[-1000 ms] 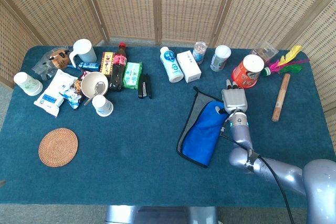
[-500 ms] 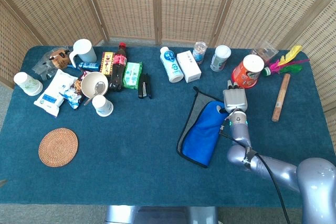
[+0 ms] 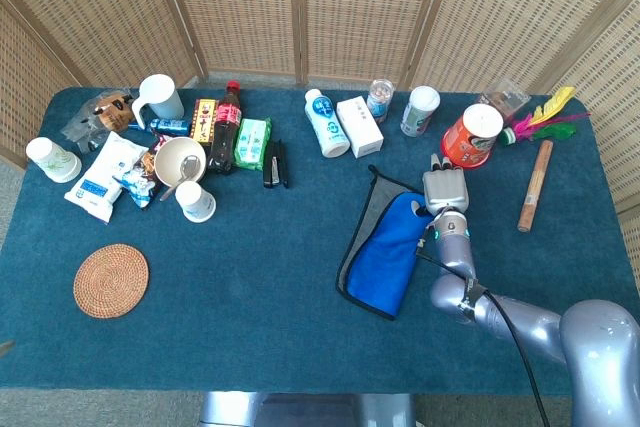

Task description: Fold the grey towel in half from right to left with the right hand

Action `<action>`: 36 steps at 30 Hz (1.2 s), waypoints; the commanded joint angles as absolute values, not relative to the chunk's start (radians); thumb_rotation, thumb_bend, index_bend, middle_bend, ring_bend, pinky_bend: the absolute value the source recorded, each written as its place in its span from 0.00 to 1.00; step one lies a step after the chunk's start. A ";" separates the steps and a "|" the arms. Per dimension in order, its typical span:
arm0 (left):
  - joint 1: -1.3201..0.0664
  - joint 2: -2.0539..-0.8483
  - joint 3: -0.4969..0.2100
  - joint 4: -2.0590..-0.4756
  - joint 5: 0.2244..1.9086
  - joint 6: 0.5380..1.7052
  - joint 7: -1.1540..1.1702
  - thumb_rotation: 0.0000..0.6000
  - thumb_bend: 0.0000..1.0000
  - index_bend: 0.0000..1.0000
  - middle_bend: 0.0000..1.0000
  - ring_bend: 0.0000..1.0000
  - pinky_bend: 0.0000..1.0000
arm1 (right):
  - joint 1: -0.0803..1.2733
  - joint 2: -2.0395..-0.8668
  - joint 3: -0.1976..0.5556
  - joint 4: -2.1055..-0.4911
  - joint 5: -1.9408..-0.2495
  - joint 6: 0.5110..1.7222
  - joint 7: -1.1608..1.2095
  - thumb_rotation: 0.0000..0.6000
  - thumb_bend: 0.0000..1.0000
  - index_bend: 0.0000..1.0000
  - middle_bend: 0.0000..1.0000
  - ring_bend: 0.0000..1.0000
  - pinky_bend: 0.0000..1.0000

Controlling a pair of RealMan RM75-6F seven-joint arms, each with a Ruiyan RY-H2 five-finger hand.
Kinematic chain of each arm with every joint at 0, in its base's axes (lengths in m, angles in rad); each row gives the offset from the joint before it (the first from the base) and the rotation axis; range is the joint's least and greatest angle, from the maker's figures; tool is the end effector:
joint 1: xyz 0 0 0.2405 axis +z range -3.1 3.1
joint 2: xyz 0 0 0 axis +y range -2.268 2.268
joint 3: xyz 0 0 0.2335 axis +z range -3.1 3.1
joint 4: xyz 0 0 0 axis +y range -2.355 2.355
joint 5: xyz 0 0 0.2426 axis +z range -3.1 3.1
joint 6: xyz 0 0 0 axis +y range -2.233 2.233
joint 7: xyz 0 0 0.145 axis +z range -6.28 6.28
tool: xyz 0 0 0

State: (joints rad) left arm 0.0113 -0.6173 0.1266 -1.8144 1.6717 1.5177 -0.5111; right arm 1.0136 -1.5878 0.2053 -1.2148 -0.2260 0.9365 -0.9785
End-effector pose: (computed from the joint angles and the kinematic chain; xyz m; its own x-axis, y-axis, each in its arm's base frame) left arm -0.3018 0.1093 0.2221 0.1854 0.1887 0.9644 0.9801 0.0359 -0.1955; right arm -0.1699 -0.4246 -0.0245 0.6618 -0.3912 0.6396 -0.6882 0.0213 0.7252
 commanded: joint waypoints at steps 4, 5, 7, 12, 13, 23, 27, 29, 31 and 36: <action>0.011 -0.617 0.126 -1.812 1.670 1.517 -0.513 1.00 0.20 0.01 0.00 0.00 0.02 | 1.009 -1.605 0.207 -1.201 -0.256 0.932 -0.949 0.49 0.44 0.55 0.00 0.00 0.27; 0.011 -0.617 0.126 -1.811 1.670 1.517 -0.513 1.00 0.20 0.01 0.00 0.00 0.02 | 1.007 -1.609 0.210 -1.198 -0.265 0.932 -0.938 0.50 0.45 0.55 0.00 0.00 0.27; 0.011 -0.617 0.126 -1.811 1.670 1.517 -0.514 1.00 0.20 0.01 0.00 0.00 0.02 | 1.005 -1.614 0.211 -1.192 -0.280 0.934 -0.927 0.54 0.47 0.55 0.00 0.00 0.27; 0.013 -0.617 0.125 -1.810 1.667 1.519 -0.517 1.00 0.20 0.01 0.00 0.00 0.02 | 0.997 -1.621 0.213 -1.182 -0.316 0.932 -0.897 0.92 0.56 0.57 0.00 0.00 0.27; 0.012 -0.617 0.125 -1.810 1.667 1.519 -0.517 1.00 0.20 0.01 0.00 0.00 0.02 | 0.994 -1.621 0.216 -1.183 -0.317 0.930 -0.890 0.95 0.56 0.57 0.00 0.00 0.27; 0.012 -0.618 0.126 -1.814 1.673 1.516 -0.509 1.00 0.20 0.01 0.00 0.00 0.02 | 0.967 -1.615 0.242 -1.198 -0.360 0.921 -0.803 1.00 0.56 0.60 0.00 0.00 0.28; 0.012 -0.618 0.127 -1.816 1.676 1.516 -0.505 1.00 0.20 0.01 0.00 0.00 0.02 | 0.964 -1.619 0.252 -1.211 -0.379 0.916 -0.774 1.00 0.56 0.61 0.00 0.00 0.28; 0.012 -0.618 0.127 -1.816 1.675 1.514 -0.504 1.00 0.20 0.01 0.00 0.00 0.02 | 0.963 -1.622 0.257 -1.217 -0.393 0.913 -0.756 1.00 0.56 0.61 0.00 0.00 0.28; 0.011 -0.618 0.127 -1.816 1.674 1.514 -0.504 1.00 0.20 0.01 0.00 0.00 0.02 | 0.964 -1.626 0.261 -1.218 -0.403 0.912 -0.744 1.00 0.56 0.61 0.00 0.00 0.28; 0.010 -0.617 0.126 -1.813 1.672 1.513 -0.511 1.00 0.20 0.01 0.00 0.00 0.02 | 0.969 -1.640 0.270 -1.212 -0.423 0.916 -0.723 1.00 0.56 0.61 0.00 0.00 0.28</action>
